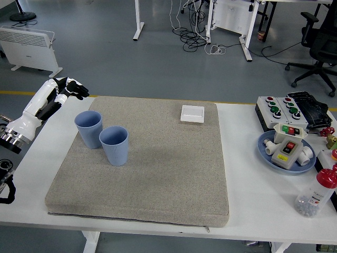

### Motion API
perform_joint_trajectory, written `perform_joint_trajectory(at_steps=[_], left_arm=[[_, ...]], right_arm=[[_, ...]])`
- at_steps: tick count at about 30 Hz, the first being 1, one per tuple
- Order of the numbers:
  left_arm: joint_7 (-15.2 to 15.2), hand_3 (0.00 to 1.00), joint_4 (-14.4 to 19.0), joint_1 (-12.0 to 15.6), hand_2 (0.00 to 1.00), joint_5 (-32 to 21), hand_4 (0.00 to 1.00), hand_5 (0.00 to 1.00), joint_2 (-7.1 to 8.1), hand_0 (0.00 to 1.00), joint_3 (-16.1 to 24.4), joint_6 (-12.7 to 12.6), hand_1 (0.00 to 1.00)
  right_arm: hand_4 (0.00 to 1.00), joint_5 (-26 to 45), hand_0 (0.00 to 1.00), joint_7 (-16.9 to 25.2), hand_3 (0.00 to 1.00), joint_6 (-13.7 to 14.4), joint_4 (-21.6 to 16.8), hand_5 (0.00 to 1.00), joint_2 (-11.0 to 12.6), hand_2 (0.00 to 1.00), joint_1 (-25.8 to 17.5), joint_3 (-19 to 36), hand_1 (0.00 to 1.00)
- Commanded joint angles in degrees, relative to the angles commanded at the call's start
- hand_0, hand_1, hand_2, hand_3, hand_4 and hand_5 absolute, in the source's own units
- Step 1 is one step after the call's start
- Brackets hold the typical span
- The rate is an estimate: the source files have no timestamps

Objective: Push cup pick cup insert cup

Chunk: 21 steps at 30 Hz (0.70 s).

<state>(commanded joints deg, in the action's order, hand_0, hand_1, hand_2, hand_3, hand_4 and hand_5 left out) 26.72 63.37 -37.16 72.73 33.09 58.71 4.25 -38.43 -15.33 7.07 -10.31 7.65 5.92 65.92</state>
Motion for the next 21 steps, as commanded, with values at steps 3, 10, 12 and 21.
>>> perform_joint_trajectory(at_steps=[3,10,12,21], left_arm=[[-7.4,0.774,1.1,-3.5,0.887,6.2,0.846,0.694,0.60,0.835,-4.8,2.1,0.807],[-19.2,0.885,0.4,-9.1,0.975,12.1,0.926,0.673,-0.51,0.921,-13.4,6.2,0.890],[-20.3,0.923,0.1,-10.2,0.998,13.2,0.964,0.637,-0.94,0.946,-15.1,6.8,0.914],[-25.1,0.948,-3.0,-15.6,0.998,17.1,0.980,0.493,-2.68,0.962,-22.5,10.2,0.934]], right_arm=[[0.120,0.0,0.724,-0.1,0.574,0.0,0.0,0.468,0.0,0.643,0.0,-0.1,0.648],[0.120,0.6,0.724,-0.1,0.574,0.0,0.0,0.468,0.1,0.643,0.1,-0.4,0.648],[0.120,0.8,0.724,-0.1,0.575,0.0,0.0,0.468,0.1,0.644,0.2,-0.5,0.647],[0.120,1.1,0.724,-0.1,0.575,0.0,0.0,0.467,0.1,0.644,0.3,-0.7,0.648]])
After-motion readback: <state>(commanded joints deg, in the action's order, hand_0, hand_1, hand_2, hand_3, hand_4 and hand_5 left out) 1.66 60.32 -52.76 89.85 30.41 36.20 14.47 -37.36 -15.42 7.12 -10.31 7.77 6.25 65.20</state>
